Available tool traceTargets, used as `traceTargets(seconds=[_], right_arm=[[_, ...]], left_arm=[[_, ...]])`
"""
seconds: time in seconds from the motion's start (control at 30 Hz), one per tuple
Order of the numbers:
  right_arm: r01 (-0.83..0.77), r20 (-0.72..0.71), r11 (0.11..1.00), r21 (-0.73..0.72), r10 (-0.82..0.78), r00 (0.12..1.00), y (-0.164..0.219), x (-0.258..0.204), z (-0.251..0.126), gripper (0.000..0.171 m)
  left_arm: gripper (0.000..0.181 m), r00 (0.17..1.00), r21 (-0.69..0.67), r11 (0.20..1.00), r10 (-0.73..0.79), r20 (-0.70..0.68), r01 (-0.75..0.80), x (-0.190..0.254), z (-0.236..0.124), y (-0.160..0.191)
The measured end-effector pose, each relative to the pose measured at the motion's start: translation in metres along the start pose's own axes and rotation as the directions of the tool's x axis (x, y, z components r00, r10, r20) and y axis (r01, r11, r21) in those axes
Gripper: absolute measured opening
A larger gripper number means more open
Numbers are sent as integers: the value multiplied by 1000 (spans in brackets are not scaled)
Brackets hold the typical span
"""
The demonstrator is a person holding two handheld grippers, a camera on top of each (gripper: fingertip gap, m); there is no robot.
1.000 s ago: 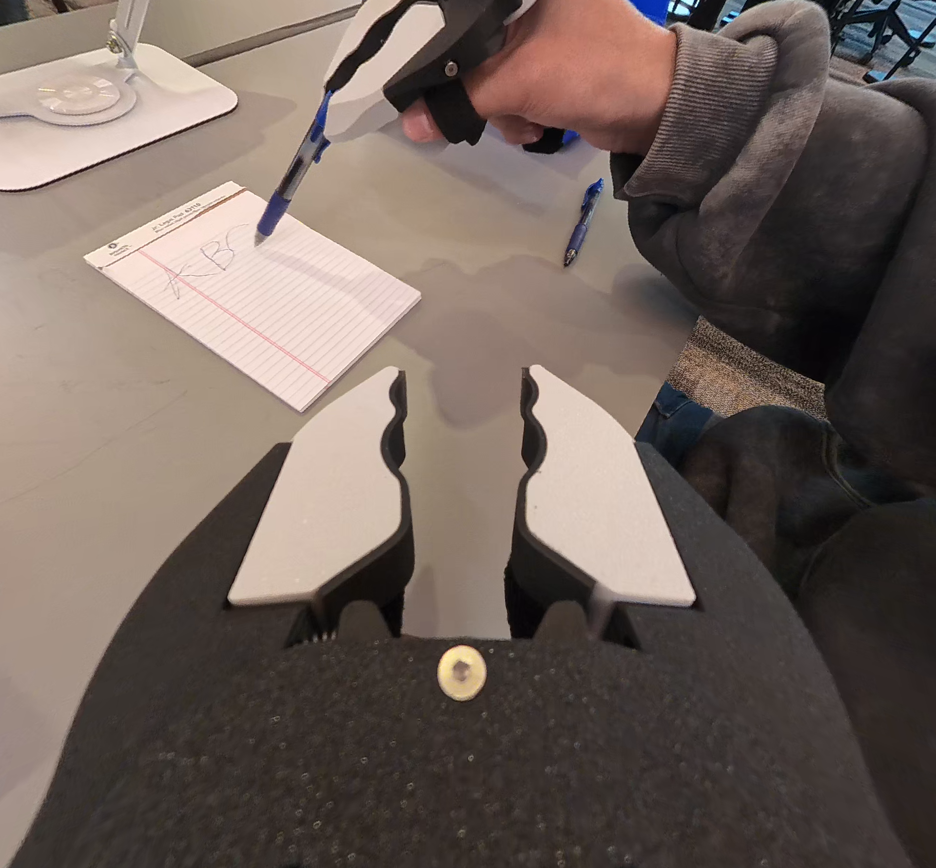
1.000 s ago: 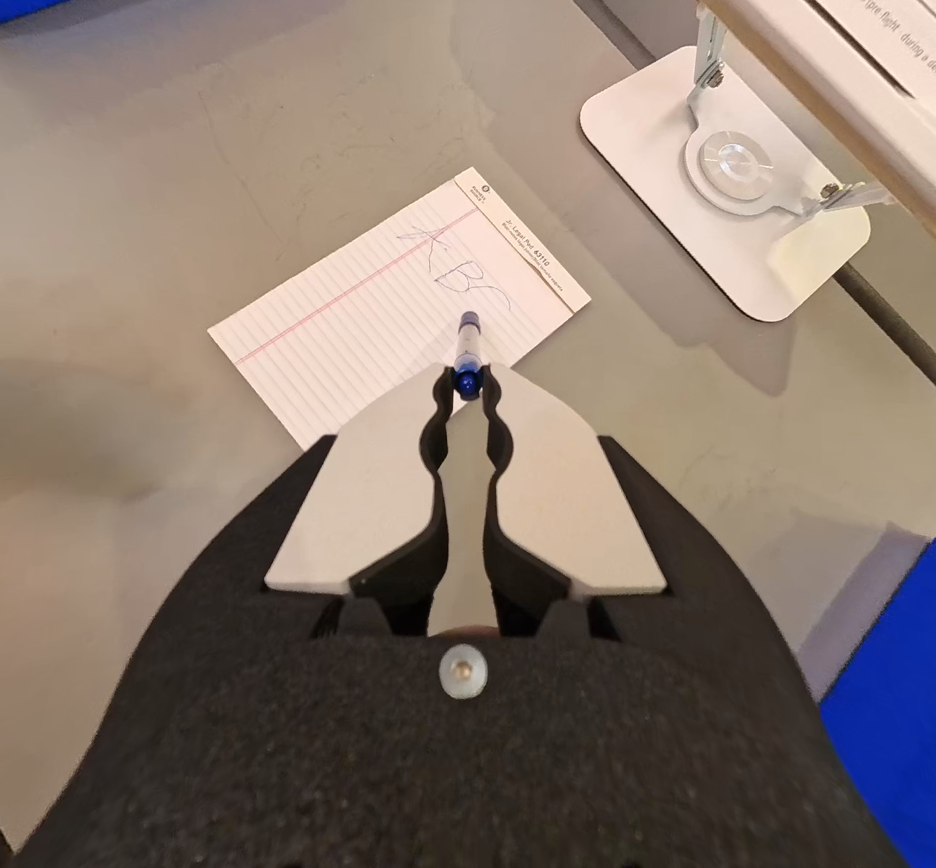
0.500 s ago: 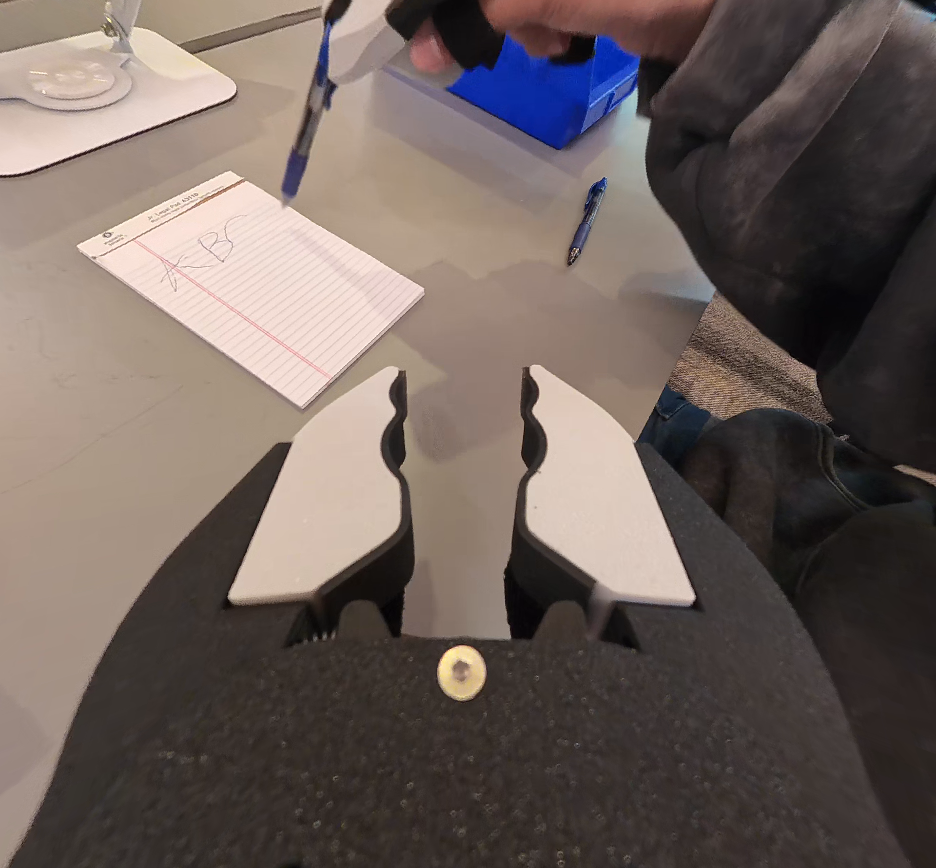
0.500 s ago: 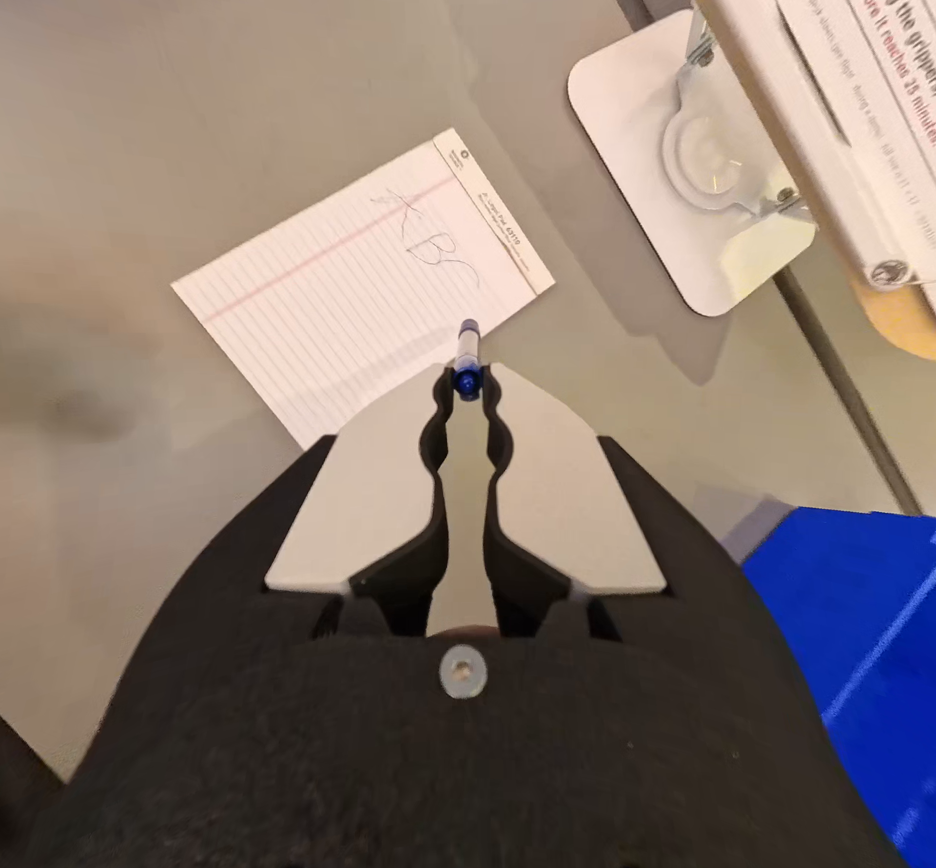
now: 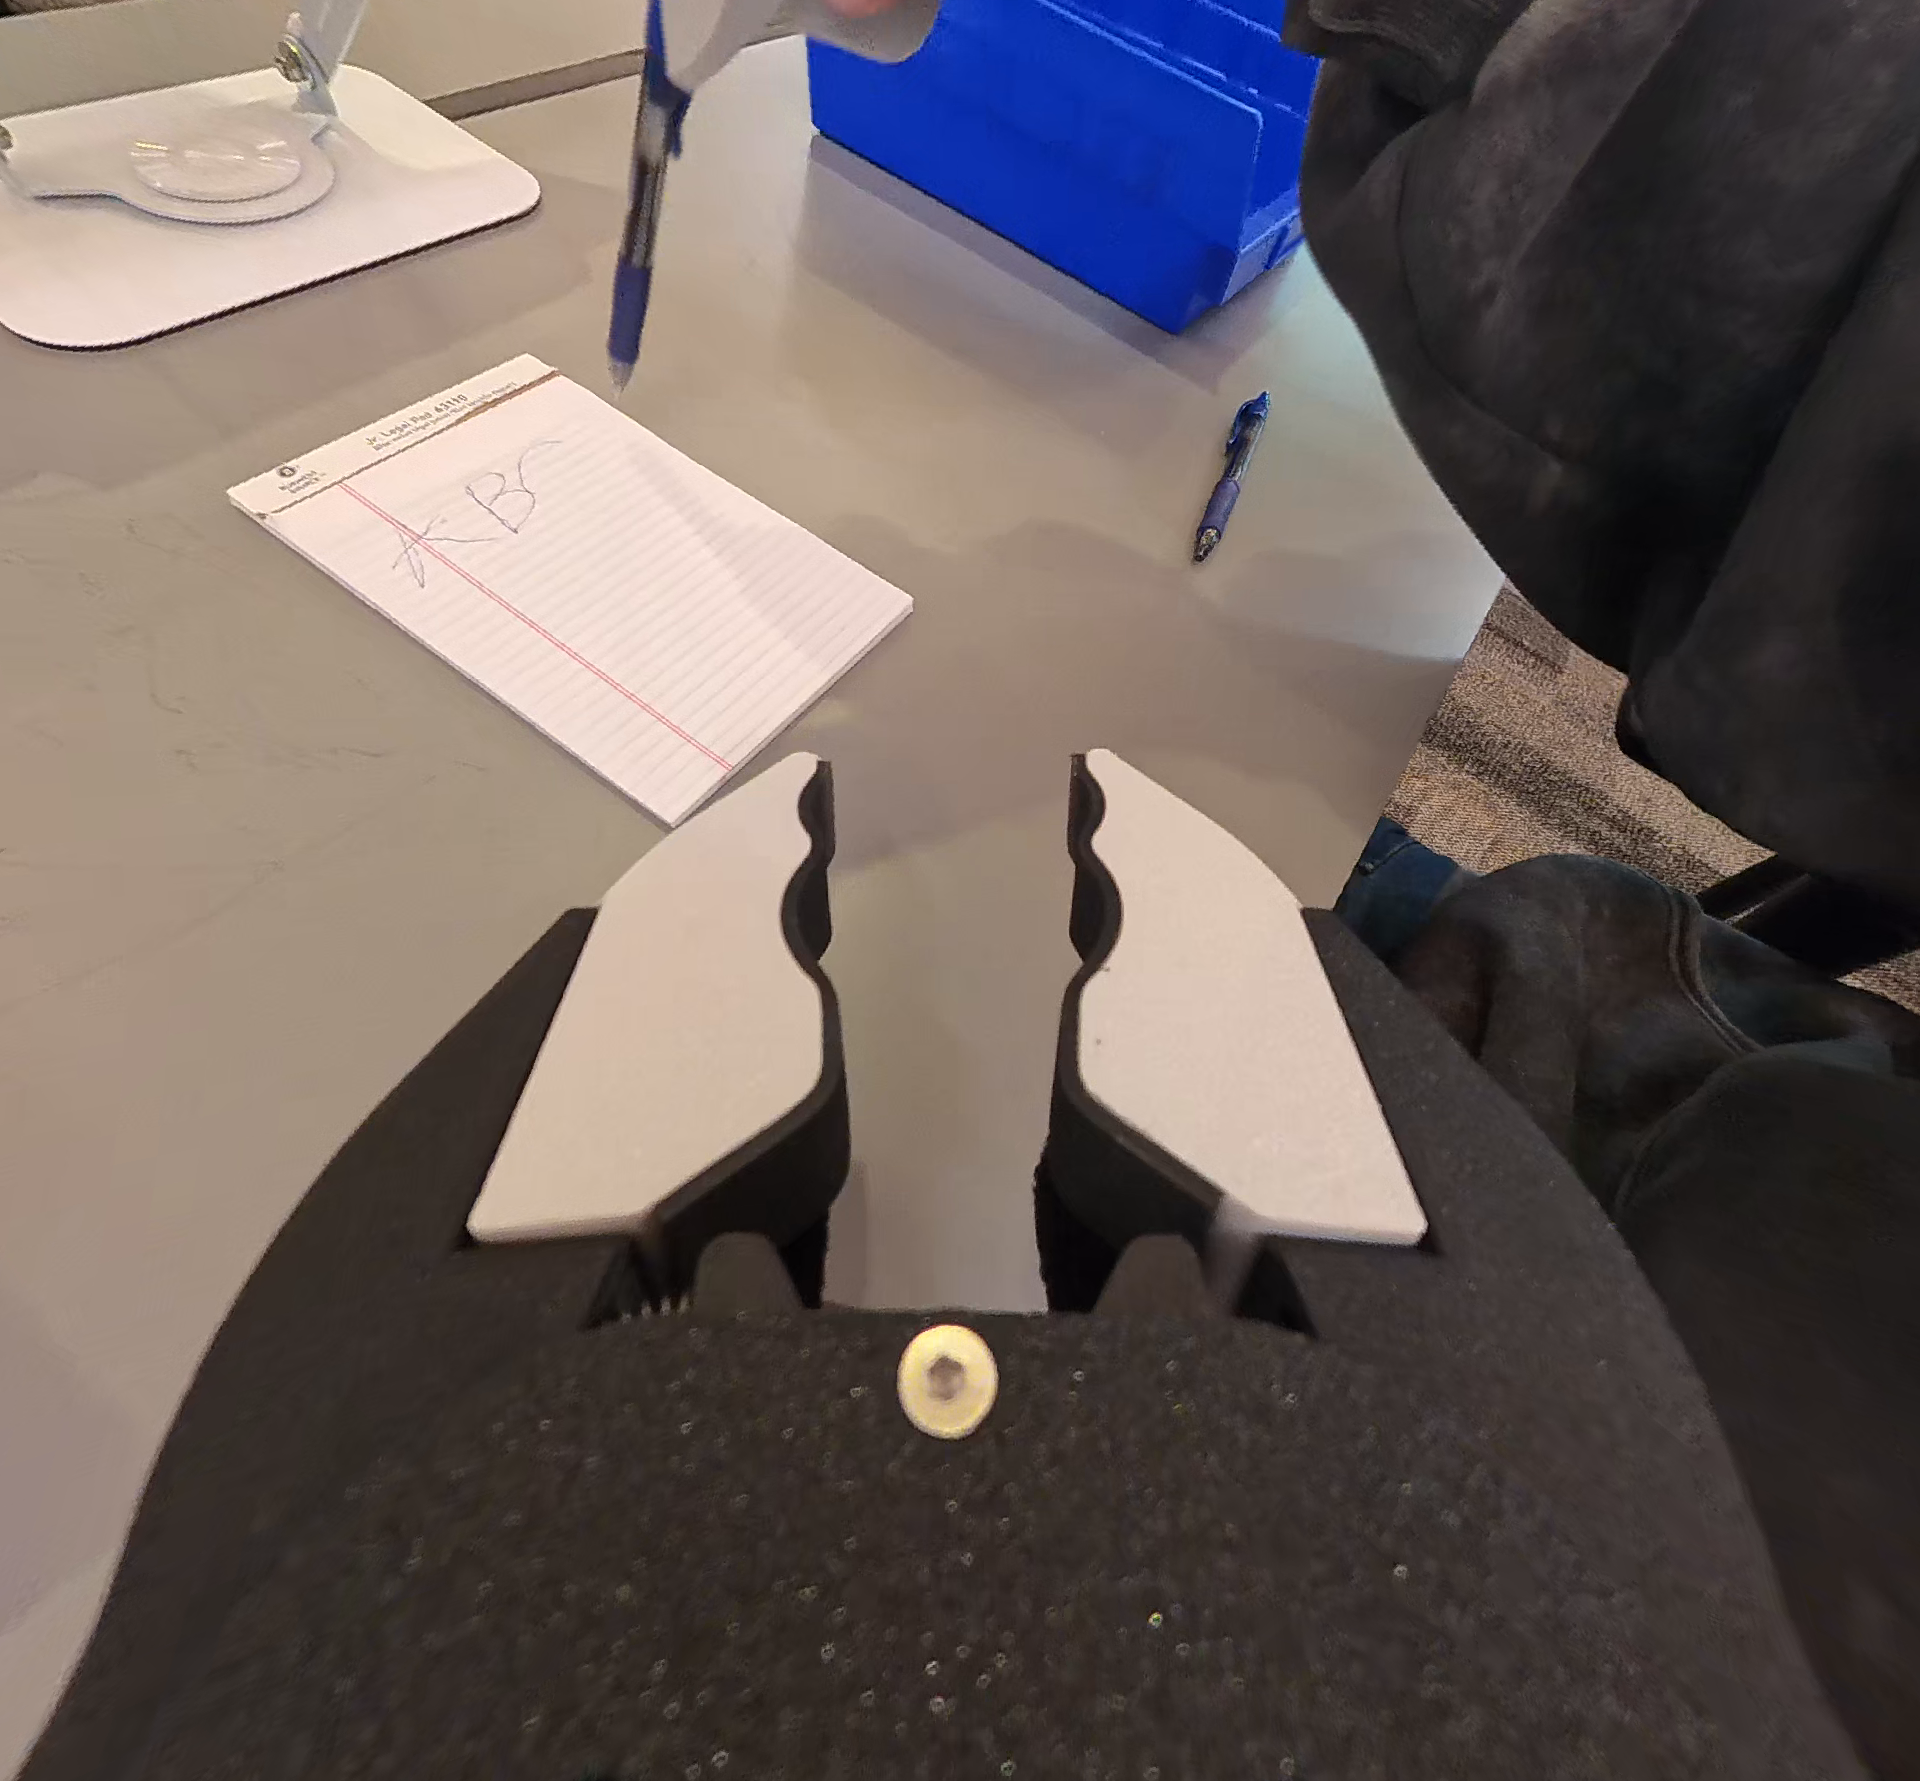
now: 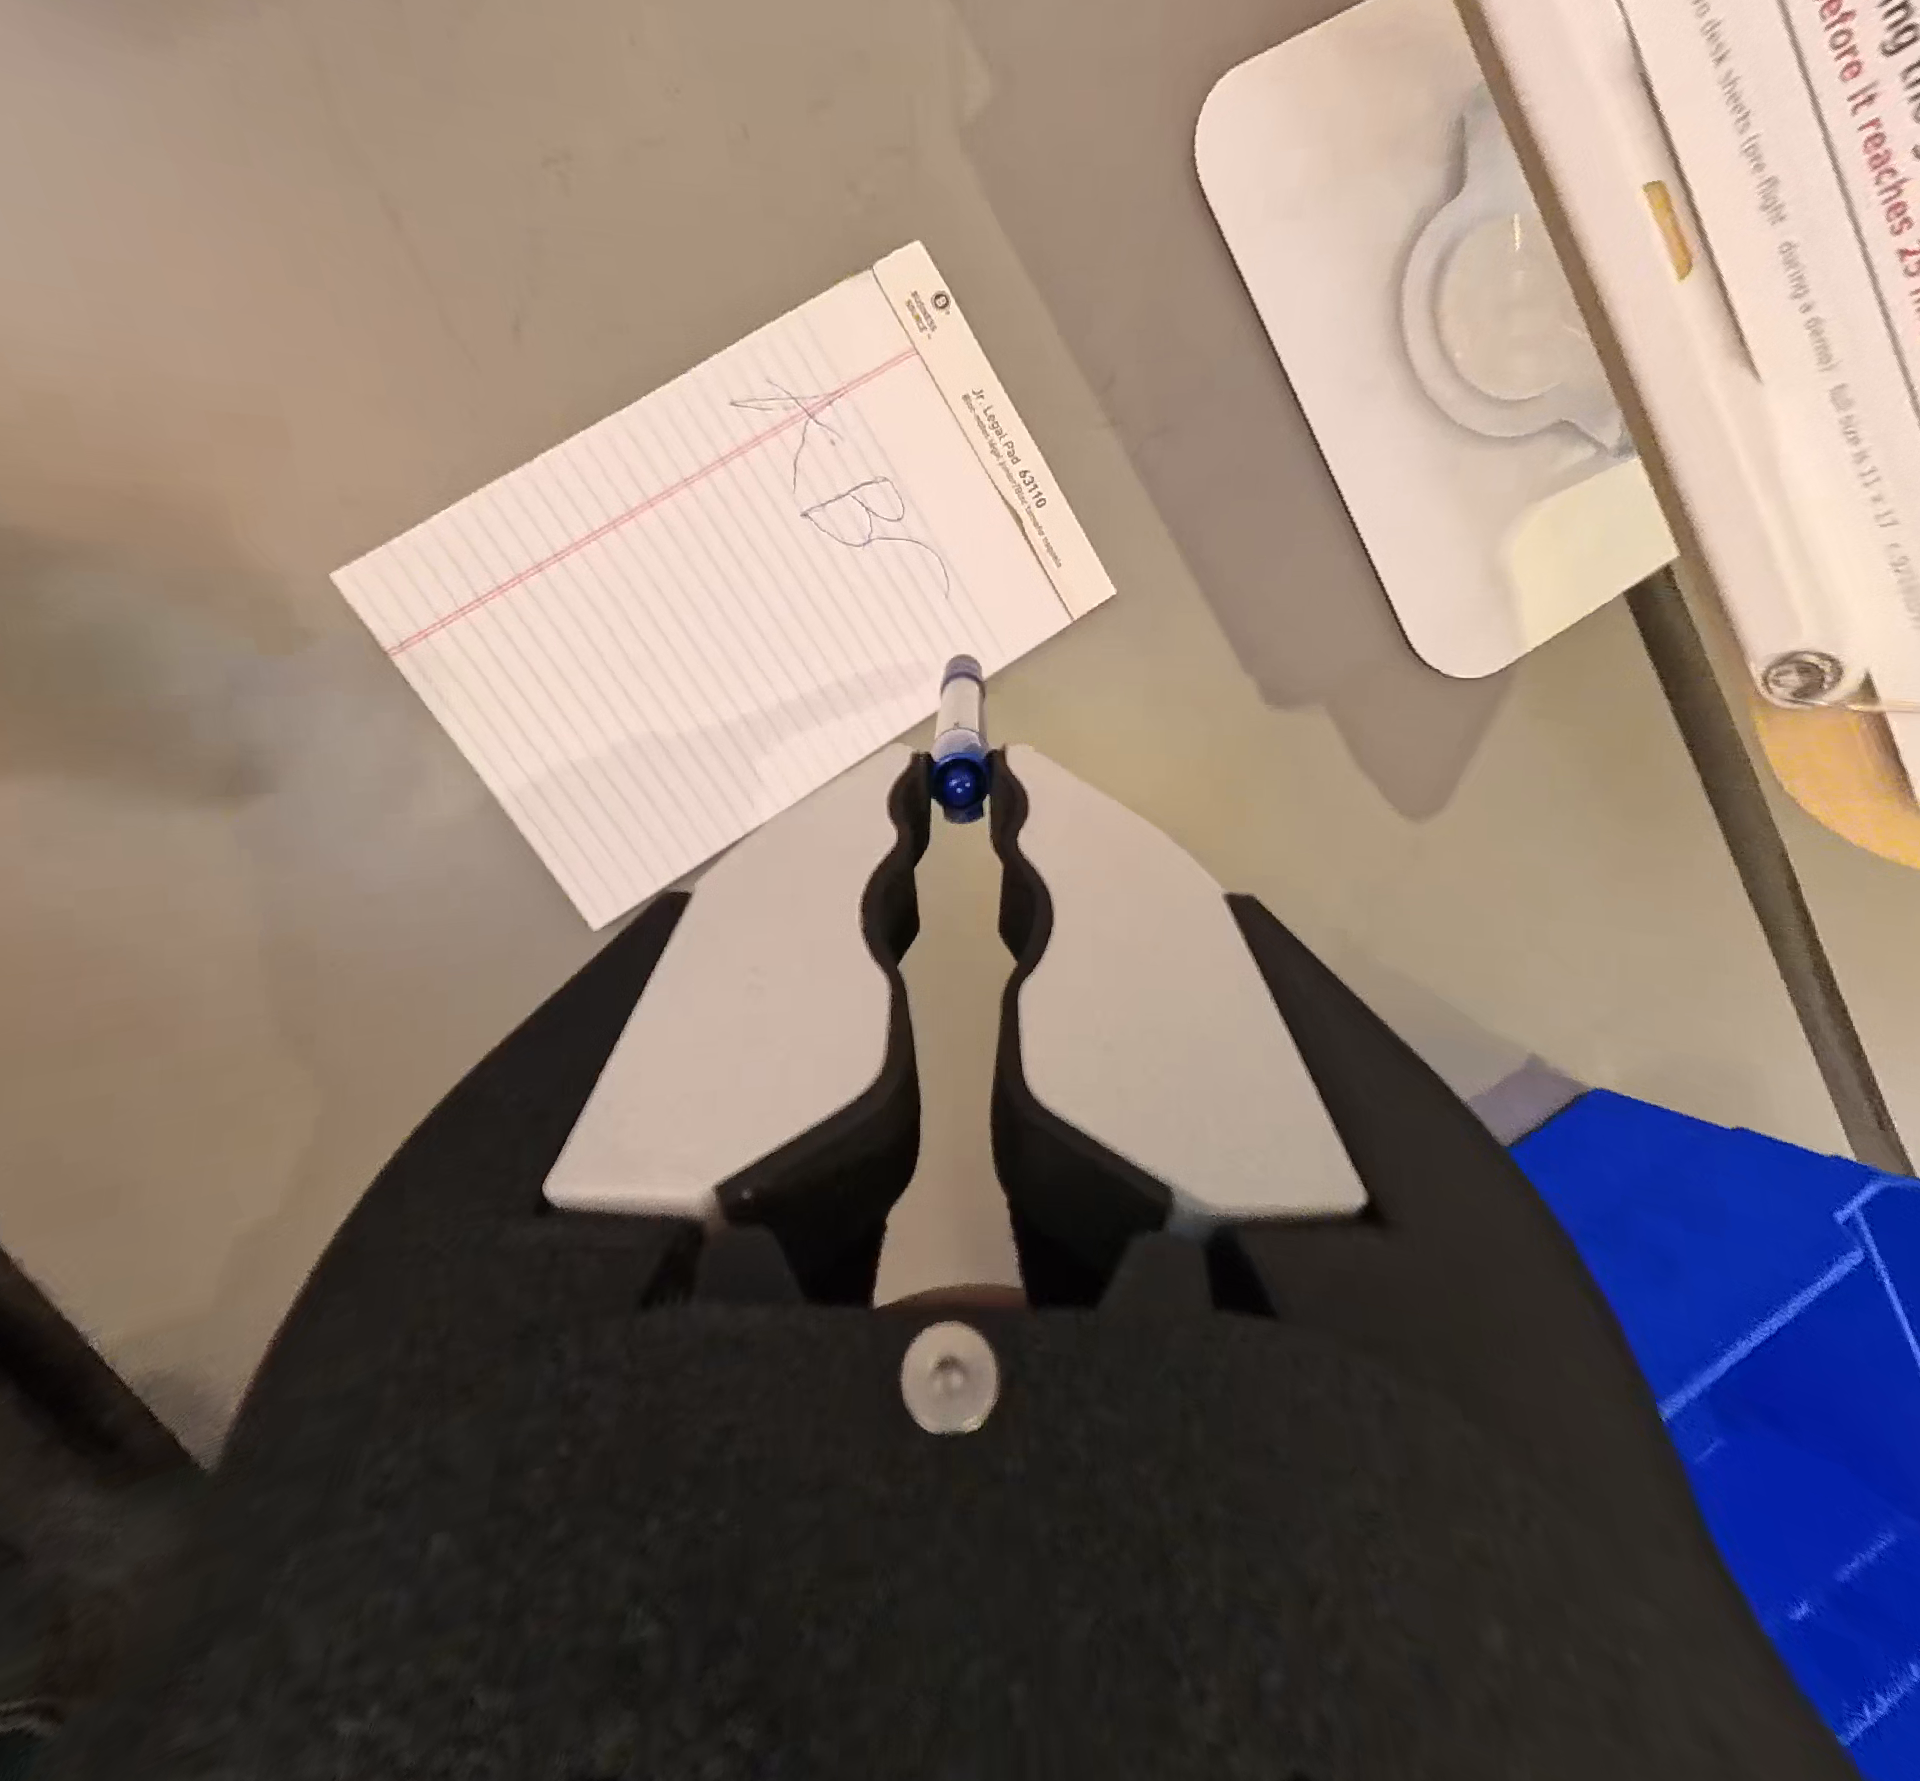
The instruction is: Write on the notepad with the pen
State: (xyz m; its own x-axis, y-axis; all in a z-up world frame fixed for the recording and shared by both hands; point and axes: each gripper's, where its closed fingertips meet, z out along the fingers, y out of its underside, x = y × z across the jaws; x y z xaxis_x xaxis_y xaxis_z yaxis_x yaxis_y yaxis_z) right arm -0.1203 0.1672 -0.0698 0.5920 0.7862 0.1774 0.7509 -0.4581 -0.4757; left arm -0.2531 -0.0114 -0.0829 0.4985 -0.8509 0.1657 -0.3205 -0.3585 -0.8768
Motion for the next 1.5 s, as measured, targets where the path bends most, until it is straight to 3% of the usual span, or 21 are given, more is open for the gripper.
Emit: traceTargets(seconds=[1.5], right_arm=[[52,3,998,-21,-52,999,-32,-9,31,11]], left_arm=[[43,1000,-7,1000,-7,7,7,-5,-4,3]])
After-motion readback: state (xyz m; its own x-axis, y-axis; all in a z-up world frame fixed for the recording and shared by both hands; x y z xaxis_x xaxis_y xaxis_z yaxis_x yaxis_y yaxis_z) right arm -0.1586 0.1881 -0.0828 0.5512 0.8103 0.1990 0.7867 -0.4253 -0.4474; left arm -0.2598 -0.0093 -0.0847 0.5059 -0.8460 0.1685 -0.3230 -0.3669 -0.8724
